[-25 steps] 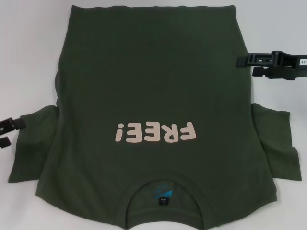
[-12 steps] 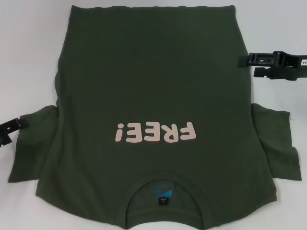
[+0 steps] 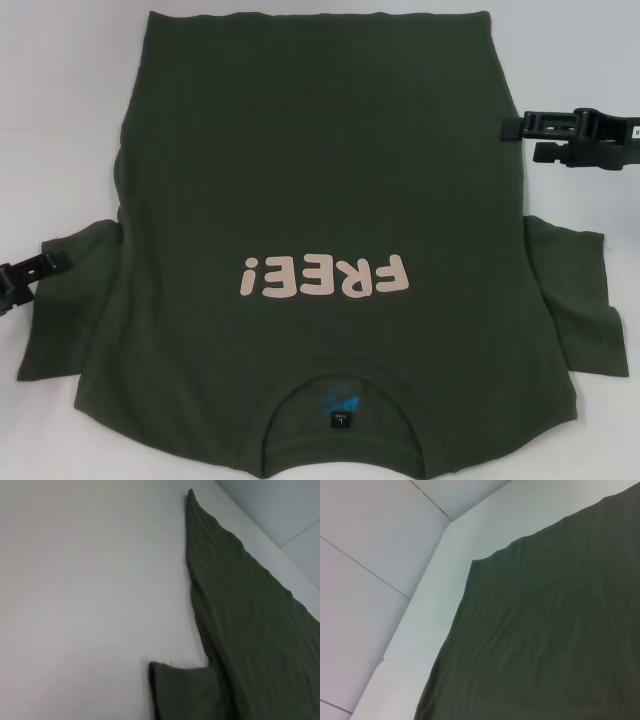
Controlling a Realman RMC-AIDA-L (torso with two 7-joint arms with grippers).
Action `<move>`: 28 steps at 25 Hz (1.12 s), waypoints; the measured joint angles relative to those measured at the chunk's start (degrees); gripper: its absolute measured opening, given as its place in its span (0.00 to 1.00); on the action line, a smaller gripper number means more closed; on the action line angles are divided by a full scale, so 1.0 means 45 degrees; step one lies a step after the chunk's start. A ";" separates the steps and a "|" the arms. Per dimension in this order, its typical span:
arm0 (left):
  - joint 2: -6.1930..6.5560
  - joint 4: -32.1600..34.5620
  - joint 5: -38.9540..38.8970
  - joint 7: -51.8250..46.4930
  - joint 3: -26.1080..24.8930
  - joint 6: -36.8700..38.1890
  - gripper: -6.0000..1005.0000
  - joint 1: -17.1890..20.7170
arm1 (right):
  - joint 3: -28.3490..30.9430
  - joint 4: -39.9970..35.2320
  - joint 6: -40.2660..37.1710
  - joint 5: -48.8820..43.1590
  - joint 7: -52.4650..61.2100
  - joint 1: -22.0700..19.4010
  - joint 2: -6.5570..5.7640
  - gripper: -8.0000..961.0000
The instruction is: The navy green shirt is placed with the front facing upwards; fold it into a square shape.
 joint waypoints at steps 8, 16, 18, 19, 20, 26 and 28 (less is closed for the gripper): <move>0.0003 -0.0310 0.0090 0.0006 0.0030 0.0000 0.85 -0.0099 | 0.0067 -0.0011 -0.0023 0.0000 0.0001 -0.0023 -0.0050 0.95; 0.0013 -0.0168 -0.0042 -0.0059 -0.0051 0.0464 0.80 -0.0087 | 0.0234 -0.0019 -0.0173 0.0000 0.0002 -0.0066 -0.0104 0.95; 0.0007 -0.0143 -0.0039 -0.0062 -0.0020 0.0460 0.78 -0.0090 | 0.0243 -0.0020 -0.0180 -0.0001 0.0001 -0.0096 -0.0106 0.95; 0.0007 -0.0130 0.0008 -0.0080 -0.0002 0.0423 0.78 -0.0101 | 0.0267 -0.0020 -0.0182 -0.0001 0.0001 -0.0118 -0.0108 0.95; 0.0007 -0.0125 0.0050 -0.0094 0.0016 0.0386 0.77 -0.0112 | 0.0297 -0.0019 -0.0182 -0.0001 0.0002 -0.0130 -0.0109 0.95; 0.0008 -0.0101 0.0110 -0.0083 0.0031 0.0225 0.58 -0.0116 | 0.0556 -0.0006 -0.0229 -0.0001 0.0001 -0.0200 -0.0132 0.95; 0.0008 -0.0099 0.0138 -0.0071 0.0039 0.0136 0.49 -0.0114 | 0.0591 -0.0002 -0.0240 -0.0001 0.0001 -0.0211 -0.0144 0.95</move>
